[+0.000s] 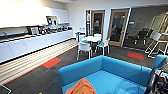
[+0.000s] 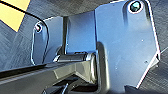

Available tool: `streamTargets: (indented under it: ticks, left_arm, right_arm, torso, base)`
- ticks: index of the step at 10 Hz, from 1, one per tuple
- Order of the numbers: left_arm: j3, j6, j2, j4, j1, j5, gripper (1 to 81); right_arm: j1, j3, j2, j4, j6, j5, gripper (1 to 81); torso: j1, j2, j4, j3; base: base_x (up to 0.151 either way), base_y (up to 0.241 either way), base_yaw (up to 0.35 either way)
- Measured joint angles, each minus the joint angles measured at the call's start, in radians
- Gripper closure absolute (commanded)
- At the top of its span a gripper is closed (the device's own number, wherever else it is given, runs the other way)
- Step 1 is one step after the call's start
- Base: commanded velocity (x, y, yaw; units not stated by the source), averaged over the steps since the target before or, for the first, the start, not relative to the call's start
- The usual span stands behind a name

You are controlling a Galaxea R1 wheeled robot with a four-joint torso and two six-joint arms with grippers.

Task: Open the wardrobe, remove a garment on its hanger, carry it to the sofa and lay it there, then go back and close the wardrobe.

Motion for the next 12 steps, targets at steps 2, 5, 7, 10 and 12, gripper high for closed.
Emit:
streamTargets:
  ticks: [2,5,7,10,12]
  left_arm:
    - [-0.001,0.0,0.015,0.013,-0.002,0.005,1.0]
    - [-0.001,0.0,0.026,0.02,0.001,0.033,1.0]
    - [-0.001,0.0,0.025,0.033,0.002,0.036,1.0]
    - [-0.001,0.0,0.027,0.034,0.001,0.036,1.0]
    - [-0.001,0.0,0.028,0.035,0.001,0.061,1.0]
  right_arm:
    - [-0.007,-0.005,-0.001,0.0,0.0,-0.004,1.0]
    - [-0.007,-0.005,0.003,0.0,0.0,-0.005,1.0]
    - [-0.007,-0.007,0.003,0.0,0.0,-0.006,1.0]
    - [-0.006,-0.008,0.005,0.0,-0.001,-0.006,1.0]
    - [-0.007,-0.009,0.005,0.0,0.0,-0.005,1.0]
  torso:
    - [0.0,0.0,0.0,0.0]
    - [0.0,0.0,0.0,0.0]
    - [0.0,0.0,0.0,0.0]
    - [0.0,0.0,0.0,0.0]
    - [0.0,0.0,0.0,0.0]
  base:
    - [0.0,0.0,0.227]
    - [0.0,0.0,0.228]
    - [0.0,0.0,0.251]
    - [0.0,0.0,0.254]
    - [0.0,0.0,0.255]
